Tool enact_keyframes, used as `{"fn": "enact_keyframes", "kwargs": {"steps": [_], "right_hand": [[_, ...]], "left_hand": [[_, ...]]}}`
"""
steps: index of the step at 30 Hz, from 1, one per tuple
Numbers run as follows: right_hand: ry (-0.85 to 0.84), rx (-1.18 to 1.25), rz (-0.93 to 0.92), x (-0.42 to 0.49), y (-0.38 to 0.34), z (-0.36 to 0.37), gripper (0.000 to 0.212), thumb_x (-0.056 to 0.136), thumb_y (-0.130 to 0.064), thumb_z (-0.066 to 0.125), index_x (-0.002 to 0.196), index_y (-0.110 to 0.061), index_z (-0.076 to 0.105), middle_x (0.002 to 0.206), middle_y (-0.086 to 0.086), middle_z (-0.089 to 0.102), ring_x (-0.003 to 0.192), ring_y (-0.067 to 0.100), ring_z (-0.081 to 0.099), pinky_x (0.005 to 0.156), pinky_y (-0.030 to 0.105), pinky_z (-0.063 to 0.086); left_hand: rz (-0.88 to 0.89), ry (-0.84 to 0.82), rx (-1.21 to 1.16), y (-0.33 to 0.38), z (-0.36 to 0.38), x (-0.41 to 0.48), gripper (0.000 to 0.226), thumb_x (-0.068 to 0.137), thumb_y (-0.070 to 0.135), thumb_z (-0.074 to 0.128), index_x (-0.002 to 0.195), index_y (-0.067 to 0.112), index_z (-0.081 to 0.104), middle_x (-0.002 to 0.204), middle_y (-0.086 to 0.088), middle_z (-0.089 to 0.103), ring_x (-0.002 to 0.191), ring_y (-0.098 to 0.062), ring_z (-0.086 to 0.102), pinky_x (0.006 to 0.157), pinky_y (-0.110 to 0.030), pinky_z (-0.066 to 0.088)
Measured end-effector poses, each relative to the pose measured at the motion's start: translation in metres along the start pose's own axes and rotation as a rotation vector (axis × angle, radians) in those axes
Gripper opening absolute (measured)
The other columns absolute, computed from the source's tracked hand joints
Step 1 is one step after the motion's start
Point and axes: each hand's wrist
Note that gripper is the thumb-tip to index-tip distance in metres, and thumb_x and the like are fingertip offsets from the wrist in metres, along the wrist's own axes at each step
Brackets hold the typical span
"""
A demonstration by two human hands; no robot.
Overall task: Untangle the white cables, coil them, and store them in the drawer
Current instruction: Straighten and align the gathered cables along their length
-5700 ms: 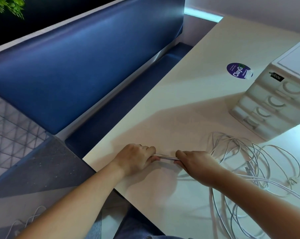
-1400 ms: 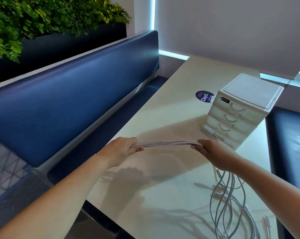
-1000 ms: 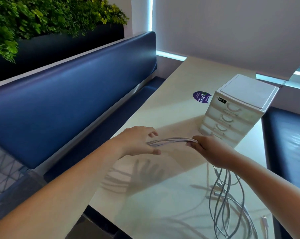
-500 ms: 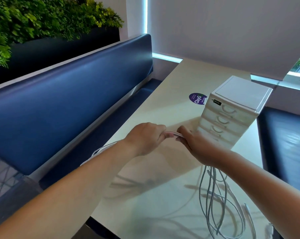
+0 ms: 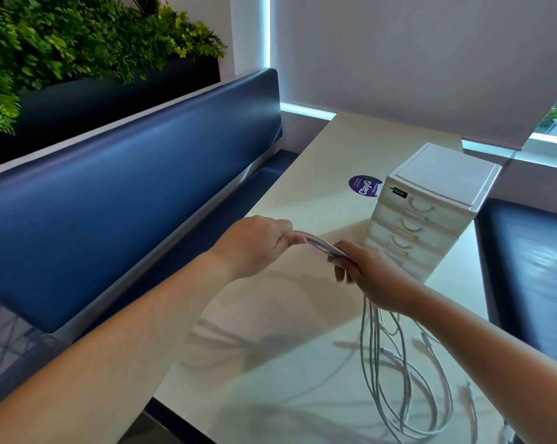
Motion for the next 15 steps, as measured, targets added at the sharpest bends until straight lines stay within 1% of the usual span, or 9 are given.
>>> {"fn": "enact_keyframes", "kwargs": {"steps": [2,3,5,7,9,10,12,14,15], "right_hand": [[-0.023,0.088,0.018,-0.001,-0.001,-0.002,0.015,0.099,-0.023,0.042,0.094,-0.022,0.056,0.068,-0.010,0.063,0.053,0.004,0.054,0.055,0.017,0.042],[-0.017,0.095,0.042,-0.001,-0.002,-0.002,0.016,0.099,-0.025,0.043,0.090,-0.022,0.056,0.064,-0.008,0.062,0.050,0.002,0.053,0.052,0.015,0.038],[0.018,0.093,0.113,0.000,-0.002,-0.004,0.027,0.098,-0.035,0.045,0.077,-0.024,0.057,0.055,-0.006,0.059,0.047,0.003,0.050,0.050,0.017,0.037],[0.043,0.091,0.174,0.001,-0.002,-0.004,0.038,0.097,-0.044,0.043,0.068,-0.022,0.055,0.051,-0.004,0.056,0.046,0.007,0.050,0.054,0.026,0.041],[0.024,0.048,0.140,-0.001,-0.001,-0.005,0.031,0.099,-0.037,0.042,0.073,-0.025,0.053,0.056,-0.005,0.056,0.050,0.008,0.050,0.057,0.032,0.041],[-0.008,0.041,0.101,-0.003,0.000,-0.005,0.024,0.100,-0.029,0.040,0.079,-0.028,0.051,0.061,-0.007,0.056,0.051,0.005,0.050,0.056,0.031,0.041],[-0.073,0.109,0.050,-0.007,0.000,-0.005,0.018,0.100,-0.017,0.037,0.089,-0.024,0.050,0.069,-0.008,0.056,0.050,0.005,0.049,0.051,0.027,0.046],[-0.093,0.190,0.062,-0.007,0.001,-0.007,0.017,0.099,-0.016,0.039,0.091,-0.020,0.053,0.068,-0.005,0.058,0.046,0.004,0.047,0.046,0.023,0.045],[-0.080,0.197,0.074,-0.007,0.001,-0.008,0.018,0.099,-0.020,0.041,0.087,-0.020,0.054,0.064,-0.004,0.058,0.045,0.004,0.045,0.047,0.023,0.043]], "left_hand": [[0.001,0.012,-0.008,-0.002,-0.002,-0.001,0.049,0.096,0.060,0.030,0.066,0.021,0.037,0.055,0.006,0.041,0.050,-0.014,0.037,0.048,-0.033,0.026],[-0.006,0.015,-0.021,-0.002,-0.003,-0.002,0.049,0.095,0.061,0.029,0.066,0.021,0.037,0.055,0.006,0.041,0.051,-0.014,0.038,0.049,-0.033,0.026],[-0.019,0.027,-0.051,-0.003,-0.005,-0.003,0.050,0.092,0.063,0.027,0.065,0.022,0.036,0.056,0.006,0.041,0.052,-0.016,0.037,0.049,-0.034,0.027],[-0.012,0.035,-0.054,-0.004,-0.008,-0.003,0.051,0.089,0.066,0.024,0.065,0.023,0.036,0.055,0.006,0.042,0.051,-0.017,0.038,0.048,-0.033,0.028],[-0.005,0.043,-0.044,-0.006,-0.010,-0.003,0.052,0.090,0.065,0.024,0.066,0.021,0.039,0.055,0.005,0.043,0.052,-0.018,0.040,0.048,-0.034,0.030],[-0.007,0.049,-0.039,-0.007,-0.012,-0.004,0.053,0.091,0.065,0.025,0.067,0.019,0.040,0.055,0.005,0.043,0.053,-0.020,0.041,0.050,-0.036,0.032],[-0.012,0.050,-0.027,-0.011,-0.014,-0.005,0.052,0.093,0.063,0.027,0.067,0.019,0.040,0.056,0.003,0.044,0.053,-0.021,0.042,0.051,-0.039,0.036],[-0.013,0.051,-0.023,-0.012,-0.015,-0.006,0.051,0.093,0.063,0.028,0.066,0.021,0.037,0.055,0.003,0.044,0.052,-0.020,0.040,0.050,-0.039,0.036],[-0.013,0.056,-0.026,-0.013,-0.016,-0.007,0.051,0.093,0.063,0.027,0.066,0.021,0.037,0.055,0.003,0.043,0.052,-0.019,0.040,0.050,-0.038,0.036]]}}
Point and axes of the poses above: each hand's wrist, its own x-axis towards the middle knuckle, its own z-axis out of the palm, y = z × x
